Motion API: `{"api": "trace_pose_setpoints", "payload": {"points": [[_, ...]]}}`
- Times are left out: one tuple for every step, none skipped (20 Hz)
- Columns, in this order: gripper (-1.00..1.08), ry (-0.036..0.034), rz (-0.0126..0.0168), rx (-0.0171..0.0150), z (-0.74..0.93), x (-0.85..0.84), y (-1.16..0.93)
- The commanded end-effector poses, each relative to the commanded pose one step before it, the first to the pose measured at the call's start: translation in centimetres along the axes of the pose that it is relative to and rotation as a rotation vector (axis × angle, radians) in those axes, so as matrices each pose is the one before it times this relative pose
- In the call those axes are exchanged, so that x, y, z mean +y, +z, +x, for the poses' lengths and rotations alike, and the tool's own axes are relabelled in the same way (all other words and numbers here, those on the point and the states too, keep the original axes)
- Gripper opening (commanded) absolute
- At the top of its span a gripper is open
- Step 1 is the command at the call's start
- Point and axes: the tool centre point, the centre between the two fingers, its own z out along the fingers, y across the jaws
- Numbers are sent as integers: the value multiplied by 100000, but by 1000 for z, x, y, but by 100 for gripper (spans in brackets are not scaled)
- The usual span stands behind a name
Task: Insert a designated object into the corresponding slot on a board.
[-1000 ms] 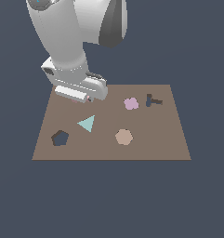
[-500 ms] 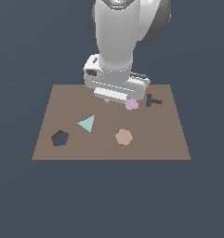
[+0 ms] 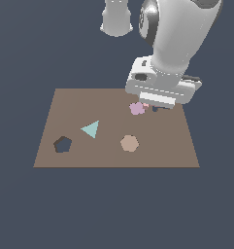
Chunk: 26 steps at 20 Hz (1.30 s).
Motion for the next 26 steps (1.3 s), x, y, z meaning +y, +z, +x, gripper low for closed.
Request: {"api": "trace_pose_setpoints", "payload": {"points": [[-100,-481,-37,36,-365,-1763,-71],[-100,-207,2,-2,-103,-536,-17],[-100,-183,2,-2,-82,-458,-14],[-100,-154,2,-2,-60,-377,-11],[-100,-120,2,-2,-38,-291,-8],[-100,-69,2,-1,-15,-196,-6],[-100,-69,2,-2,-13,-126,-3],[-100,0,0,0,3,-29,-1],[-100,-146,36,-33,-42,127,16],[-100,0,0,0,2,-6,28],[-100,0,0,0,5,-19,85],[-100,0,0,0,8,-31,142],[-100,74,-43,-48,33,-9,235],[-100,52,-30,-34,26,-19,225],[-100,0,0,0,6,-30,143],[-100,0,0,0,4,-18,86],[-100,0,0,0,1,-6,29],[100,0,0,0,0,0,0],[100,0,0,0,0,0,0],[100,0,0,0,0,0,0],[100,0,0,0,0,0,0],[100,0,0,0,0,0,0],[100,0,0,0,0,0,0],[100,0,0,0,0,0,0],[100,0,0,0,0,0,0],[100,0,0,0,0,0,0]]}}
